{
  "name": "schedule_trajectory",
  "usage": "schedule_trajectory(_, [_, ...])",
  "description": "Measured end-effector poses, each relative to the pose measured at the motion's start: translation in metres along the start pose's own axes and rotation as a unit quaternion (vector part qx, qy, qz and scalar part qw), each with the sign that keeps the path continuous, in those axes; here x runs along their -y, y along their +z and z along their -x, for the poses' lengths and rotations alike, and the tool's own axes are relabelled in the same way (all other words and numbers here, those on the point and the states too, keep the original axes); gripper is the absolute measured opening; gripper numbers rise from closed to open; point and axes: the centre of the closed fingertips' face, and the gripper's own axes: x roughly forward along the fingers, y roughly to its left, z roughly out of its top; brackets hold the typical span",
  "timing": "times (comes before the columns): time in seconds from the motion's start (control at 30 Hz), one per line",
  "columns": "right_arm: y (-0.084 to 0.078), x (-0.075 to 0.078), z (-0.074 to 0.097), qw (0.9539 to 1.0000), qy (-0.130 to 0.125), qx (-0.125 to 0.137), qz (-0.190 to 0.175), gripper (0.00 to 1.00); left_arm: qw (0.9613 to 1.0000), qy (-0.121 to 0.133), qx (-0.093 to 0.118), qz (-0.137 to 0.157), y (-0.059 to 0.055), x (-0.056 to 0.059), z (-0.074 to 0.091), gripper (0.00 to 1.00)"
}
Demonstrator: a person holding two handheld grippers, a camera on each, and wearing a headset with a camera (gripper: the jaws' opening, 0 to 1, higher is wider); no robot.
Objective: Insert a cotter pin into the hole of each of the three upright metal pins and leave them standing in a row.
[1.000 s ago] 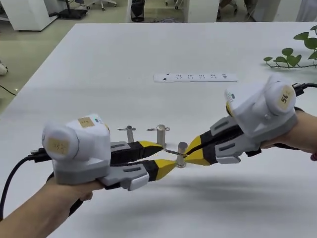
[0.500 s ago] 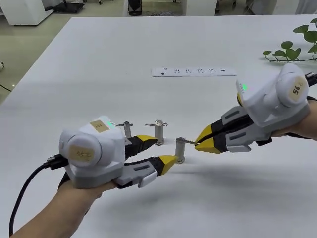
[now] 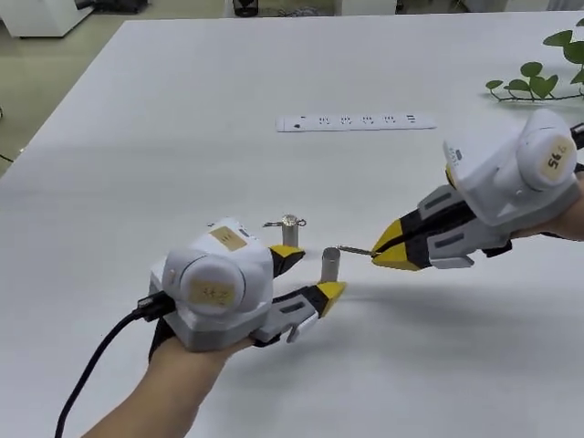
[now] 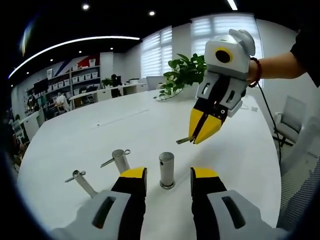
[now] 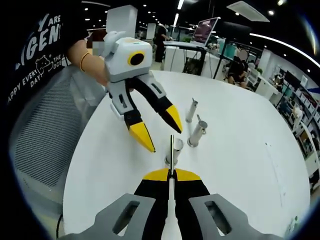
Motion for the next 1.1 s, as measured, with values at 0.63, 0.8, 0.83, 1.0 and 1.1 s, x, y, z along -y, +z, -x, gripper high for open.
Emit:
schedule_trajectory(0.63, [-0.028, 0.009, -0.012, 0.9994, 0.007, -0.03, 0.015, 0.0, 0.999, 0.027, -0.024, 0.025, -0.018, -0.006, -0.025, 0.21])
schedule_trajectory(0.8, [-0.028, 0.01, -0.016, 0.9993, 0.01, -0.03, 0.021, 0.0, 0.9989, 0.027, -0.029, 0.027, -0.021, -0.007, -0.027, 0.17])
schedule_trajectory(0.83, [-0.028, 0.011, -0.016, 0.9993, 0.009, -0.03, 0.021, 0.0, 0.9989, 0.026, -0.03, 0.026, -0.021, -0.007, -0.027, 0.16])
schedule_trajectory(1.0, [-0.026, 0.011, -0.018, 0.9993, 0.014, -0.028, 0.023, 0.0, 0.9989, 0.022, -0.033, 0.025, -0.022, -0.007, -0.027, 0.14])
schedule_trajectory(1.1, [-0.025, 0.009, -0.019, 0.9991, 0.017, -0.027, 0.027, 0.0, 0.9991, 0.013, -0.034, 0.023, -0.022, -0.004, -0.027, 0.11])
